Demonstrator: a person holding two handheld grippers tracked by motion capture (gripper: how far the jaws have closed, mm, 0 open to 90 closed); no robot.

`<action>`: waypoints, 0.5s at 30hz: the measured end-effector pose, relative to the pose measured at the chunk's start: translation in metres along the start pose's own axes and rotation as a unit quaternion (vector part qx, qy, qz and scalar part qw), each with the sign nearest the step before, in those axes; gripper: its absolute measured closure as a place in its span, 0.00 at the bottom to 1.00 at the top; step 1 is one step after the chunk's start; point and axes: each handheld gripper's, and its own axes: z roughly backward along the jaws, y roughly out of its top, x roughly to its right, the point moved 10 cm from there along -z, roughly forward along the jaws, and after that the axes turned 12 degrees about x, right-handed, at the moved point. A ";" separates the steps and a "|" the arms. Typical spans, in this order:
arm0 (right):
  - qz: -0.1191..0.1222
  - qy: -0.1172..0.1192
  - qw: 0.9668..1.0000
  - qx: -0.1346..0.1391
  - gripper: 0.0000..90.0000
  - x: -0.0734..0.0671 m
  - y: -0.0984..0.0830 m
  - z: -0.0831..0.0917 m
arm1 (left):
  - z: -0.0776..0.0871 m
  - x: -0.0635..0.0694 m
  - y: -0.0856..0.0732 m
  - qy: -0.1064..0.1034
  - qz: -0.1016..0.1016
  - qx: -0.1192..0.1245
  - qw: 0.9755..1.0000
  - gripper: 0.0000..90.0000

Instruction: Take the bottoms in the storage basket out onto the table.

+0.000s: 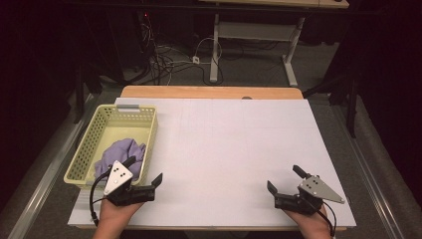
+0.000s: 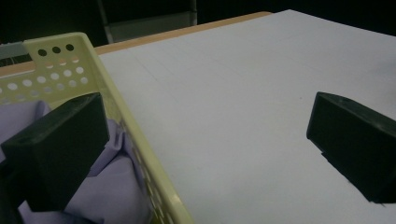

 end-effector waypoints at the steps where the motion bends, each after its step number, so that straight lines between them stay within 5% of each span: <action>1: -0.001 0.000 1.000 0.002 0.00 0.001 0.000 0.002 | 0.000 0.003 0.001 -0.002 0.000 0.000 1.000 0.00; 15: -0.003 0.003 1.000 0.015 0.00 0.001 0.004 0.001 | 0.000 0.008 0.003 -0.015 0.011 -0.002 1.000 0.00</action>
